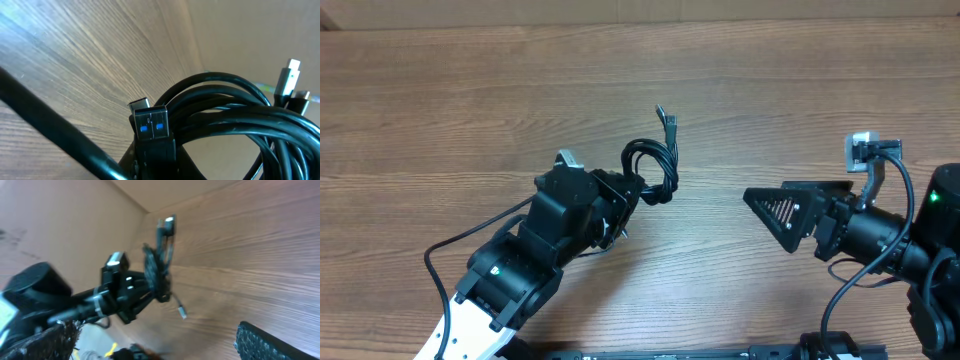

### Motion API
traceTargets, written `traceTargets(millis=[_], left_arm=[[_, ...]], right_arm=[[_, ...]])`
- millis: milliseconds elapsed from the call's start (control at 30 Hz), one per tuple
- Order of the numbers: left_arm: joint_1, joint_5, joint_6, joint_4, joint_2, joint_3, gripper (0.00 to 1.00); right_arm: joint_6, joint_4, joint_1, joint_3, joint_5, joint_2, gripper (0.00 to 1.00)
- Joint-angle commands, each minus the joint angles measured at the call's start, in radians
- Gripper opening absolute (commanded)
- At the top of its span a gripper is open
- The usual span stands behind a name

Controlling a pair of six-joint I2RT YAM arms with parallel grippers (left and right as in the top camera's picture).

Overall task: Untangle cables
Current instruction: 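Bring the right gripper toward the held bundle from the right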

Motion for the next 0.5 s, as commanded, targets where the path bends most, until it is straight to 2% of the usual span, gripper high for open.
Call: traceTargets(millis=[0,100,167,267,467], left_arm=[[-0.005,0.031,0.106,0.054,-0.012,0.003,0.04],[-0.005,0.099,0.147,0.132,-0.012,0.003,0.04],[-0.005,0.169,0.186,0.211,-0.012,0.003,0.04],[-0.005,0.193,0.185,0.232,-0.012,0.003,0.04],[-0.005,0.219,0.185,0.228,-0.011,0.003,0.04]], right_arm=[[0.027,0.017,-0.002,0.019,-0.108,-0.005,1.0],[-0.009,0.01,-0.002,0.019,-0.108,-0.004,1.0],[-0.034,-0.008,-0.002,0.019,-0.107,-0.005,0.92],[-0.033,-0.007,-0.002,0.018,-0.076,-0.004,0.86],[-0.034,-0.017,-0.002,-0.001,-0.022,-0.002,0.92]])
